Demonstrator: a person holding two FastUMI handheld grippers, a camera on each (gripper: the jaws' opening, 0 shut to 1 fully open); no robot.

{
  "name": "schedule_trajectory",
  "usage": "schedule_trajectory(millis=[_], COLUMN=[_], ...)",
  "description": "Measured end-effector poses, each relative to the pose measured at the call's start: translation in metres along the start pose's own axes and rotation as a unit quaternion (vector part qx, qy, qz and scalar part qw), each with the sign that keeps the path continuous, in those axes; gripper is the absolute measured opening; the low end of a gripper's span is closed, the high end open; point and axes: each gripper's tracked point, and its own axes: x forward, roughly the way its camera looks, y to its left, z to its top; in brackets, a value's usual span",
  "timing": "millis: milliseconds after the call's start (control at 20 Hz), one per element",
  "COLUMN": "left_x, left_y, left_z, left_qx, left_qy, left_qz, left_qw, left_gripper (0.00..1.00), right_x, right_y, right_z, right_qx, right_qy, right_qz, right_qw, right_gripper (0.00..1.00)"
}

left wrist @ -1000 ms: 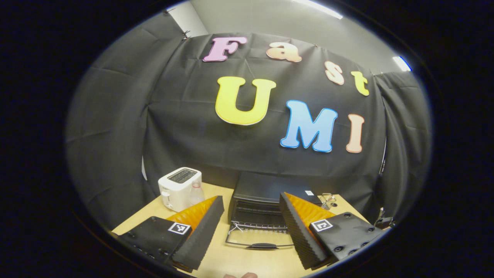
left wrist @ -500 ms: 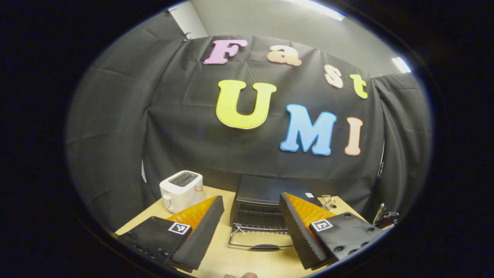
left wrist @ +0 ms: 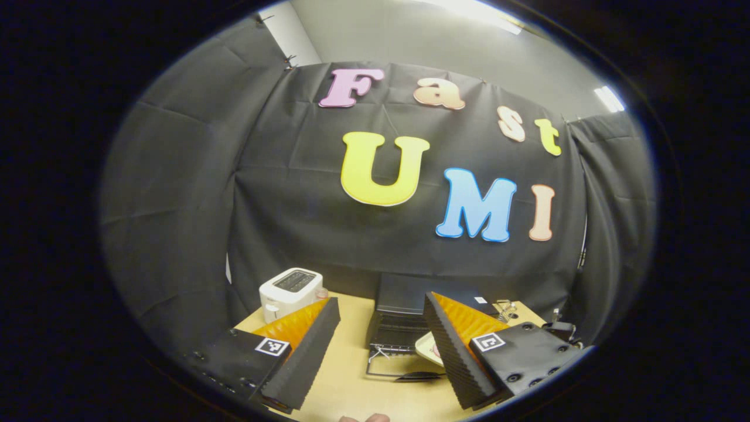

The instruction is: Open the electric oven with the left hand, put the food in, and close the electric oven.

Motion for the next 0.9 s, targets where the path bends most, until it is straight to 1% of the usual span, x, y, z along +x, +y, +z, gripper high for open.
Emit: schedule_trajectory(millis=[100,250,400,450,650,800,850,900], left_x=[-0.004,-0.013,-0.021,-0.022,-0.031,-0.035,-0.037,-0.04], left_y=[0.014,0.035,0.054,0.061,0.083,0.095,0.099,0.102], left_z=[0.002,0.006,0.008,0.009,0.011,0.007,0.006,0.005], left_qx=[-0.003,0.002,0.01,0.012,0.019,0.02,0.02,0.02], left_qy=[-0.002,-0.005,0.0,0.0,0.005,0.01,0.011,0.013], left_qz=[0.013,0.033,0.053,0.059,0.084,0.102,0.108,0.114], left_qw=[1.0,0.999,0.999,0.998,0.996,0.995,0.994,0.993], left_gripper=[0.98,0.98,1.0,1.0,1.0,1.0,1.0,0.98], right_x=[0.026,0.056,0.08,0.087,0.118,0.145,0.154,0.163], right_y=[0.004,0.002,0.007,0.006,0.016,0.035,0.04,0.044], right_z=[0.0,0.005,0.01,0.013,0.025,0.03,0.032,0.033], right_qx=[0.023,0.049,0.1,0.11,0.154,0.195,0.197,0.193], right_qy=[-0.023,-0.07,-0.114,-0.125,-0.171,-0.188,-0.191,-0.194], right_qz=[-0.007,-0.038,-0.049,-0.059,-0.071,-0.046,-0.041,-0.035], right_qw=[0.999,0.996,0.987,0.984,0.971,0.961,0.961,0.961], right_gripper=[0.0,0.01,0.01,0.0,0.0,0.0,0.01,0.0])
